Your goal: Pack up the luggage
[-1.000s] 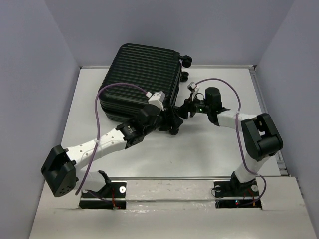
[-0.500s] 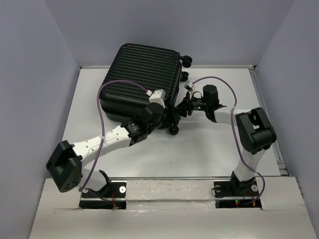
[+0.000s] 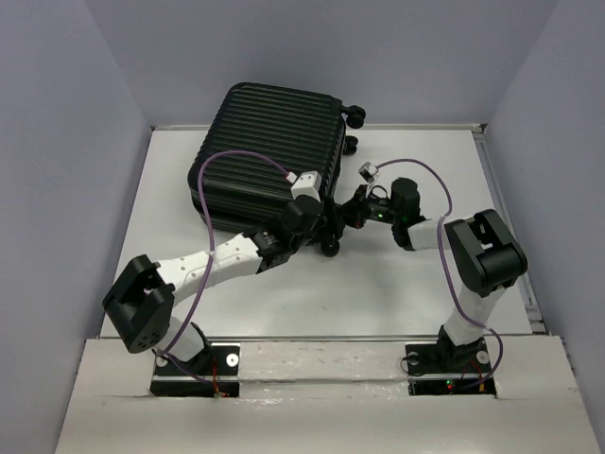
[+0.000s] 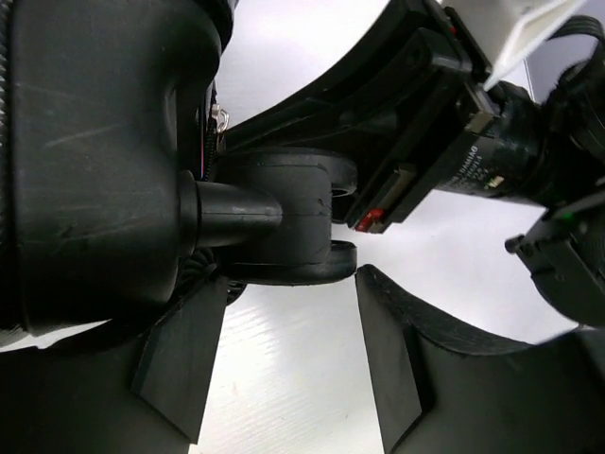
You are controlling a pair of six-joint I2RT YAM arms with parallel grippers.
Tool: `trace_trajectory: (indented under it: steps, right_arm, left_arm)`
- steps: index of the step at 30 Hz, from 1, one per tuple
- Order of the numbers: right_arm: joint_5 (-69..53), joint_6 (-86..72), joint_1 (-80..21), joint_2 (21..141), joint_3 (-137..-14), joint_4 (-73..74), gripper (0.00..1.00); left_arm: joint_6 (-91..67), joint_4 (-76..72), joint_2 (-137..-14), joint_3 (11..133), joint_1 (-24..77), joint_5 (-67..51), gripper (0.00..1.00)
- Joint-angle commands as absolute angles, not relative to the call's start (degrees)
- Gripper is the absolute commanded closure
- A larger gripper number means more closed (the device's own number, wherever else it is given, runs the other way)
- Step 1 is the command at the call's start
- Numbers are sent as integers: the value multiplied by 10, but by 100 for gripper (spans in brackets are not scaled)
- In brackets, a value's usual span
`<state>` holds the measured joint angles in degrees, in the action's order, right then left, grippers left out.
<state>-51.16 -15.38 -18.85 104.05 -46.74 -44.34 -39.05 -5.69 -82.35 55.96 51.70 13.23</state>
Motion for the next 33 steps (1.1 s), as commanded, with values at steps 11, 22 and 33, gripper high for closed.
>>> trace_trajectory:
  steps: [11,22,33]
  right_arm:
    - [-383,-276,-282,903,-280,-580,93]
    - [-221,-285,-353,727,-164,-505,93]
    - [-293,-332,-366,826,-180,-597,93]
  left_arm:
    - [-371,-120,-901,722,494,122,50]
    - [-369,-89,-954,798,479,101,52]
    - [-342,-20,-1016,915,454,19,52]
